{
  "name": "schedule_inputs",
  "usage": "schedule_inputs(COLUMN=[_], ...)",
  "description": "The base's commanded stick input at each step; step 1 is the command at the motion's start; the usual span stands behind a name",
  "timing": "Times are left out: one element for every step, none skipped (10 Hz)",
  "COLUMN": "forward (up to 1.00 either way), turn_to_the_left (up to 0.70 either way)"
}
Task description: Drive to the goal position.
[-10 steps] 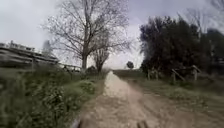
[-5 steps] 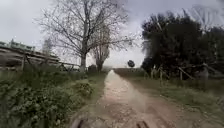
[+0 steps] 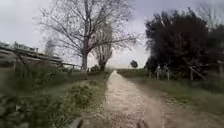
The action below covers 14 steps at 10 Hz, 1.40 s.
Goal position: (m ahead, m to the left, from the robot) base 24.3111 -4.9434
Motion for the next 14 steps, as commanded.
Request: schedule_inputs(forward=[0.85, 0.85, 0.85, 0.85, 0.85, 0.85, 0.85, 0.85, 0.85, 0.85, 0.85, 0.85, 0.85, 0.85], turn_to_the_left=[-0.05, -0.02, 0.0, -0.12, -0.25, -0.21, 0.0, -0.3, -0.34, -0.26, -0.16, -0.04, 0.0, 0.0])
